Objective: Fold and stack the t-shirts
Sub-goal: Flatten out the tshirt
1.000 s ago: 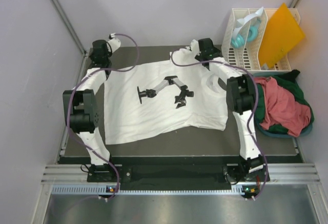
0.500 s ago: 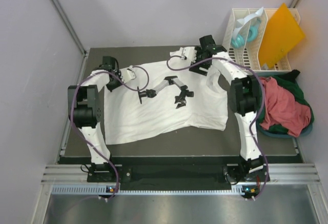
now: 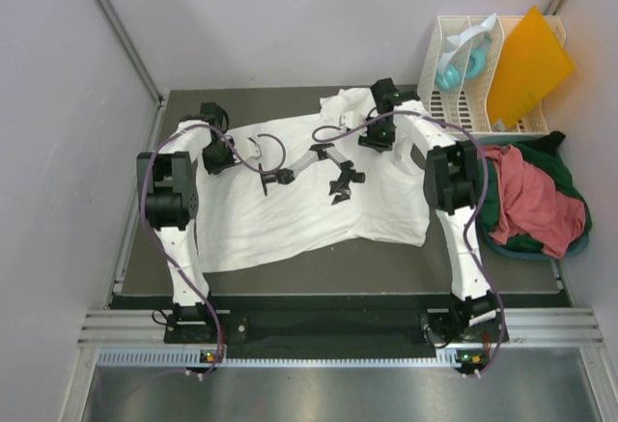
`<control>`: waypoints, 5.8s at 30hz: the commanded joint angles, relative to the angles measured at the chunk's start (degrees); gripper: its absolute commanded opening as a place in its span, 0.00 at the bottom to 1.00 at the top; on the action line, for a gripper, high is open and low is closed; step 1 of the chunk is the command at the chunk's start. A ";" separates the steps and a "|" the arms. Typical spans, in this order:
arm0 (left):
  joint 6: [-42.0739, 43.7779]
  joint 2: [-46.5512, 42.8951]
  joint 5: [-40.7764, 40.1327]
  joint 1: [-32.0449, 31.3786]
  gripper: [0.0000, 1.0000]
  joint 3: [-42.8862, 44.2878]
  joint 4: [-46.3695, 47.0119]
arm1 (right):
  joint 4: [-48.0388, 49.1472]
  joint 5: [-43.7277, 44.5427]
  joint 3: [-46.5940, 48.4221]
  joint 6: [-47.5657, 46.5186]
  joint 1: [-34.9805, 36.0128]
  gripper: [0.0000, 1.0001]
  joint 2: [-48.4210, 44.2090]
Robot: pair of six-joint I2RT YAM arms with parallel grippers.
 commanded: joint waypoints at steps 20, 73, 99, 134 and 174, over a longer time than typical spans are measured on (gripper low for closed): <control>9.81 -18.18 -1.02 -0.10 0.00 -27.40 -16.93 | -8.14 -1.80 -37.95 -4.13 2.85 0.06 -21.63; 2.86 -4.93 5.31 2.80 0.00 4.84 -20.16 | 21.48 5.23 -3.52 16.97 4.61 0.00 -0.98; -2.67 6.15 -5.40 2.80 0.00 2.55 -1.72 | 24.55 11.90 -2.47 14.33 7.25 0.00 4.19; -8.56 4.66 -23.35 -2.21 0.00 -3.77 33.53 | 84.81 34.94 4.13 -4.93 1.71 0.00 18.71; -11.99 -8.53 -28.27 -3.00 0.46 -14.68 39.42 | 19.63 4.26 -0.97 25.49 -1.63 0.00 1.57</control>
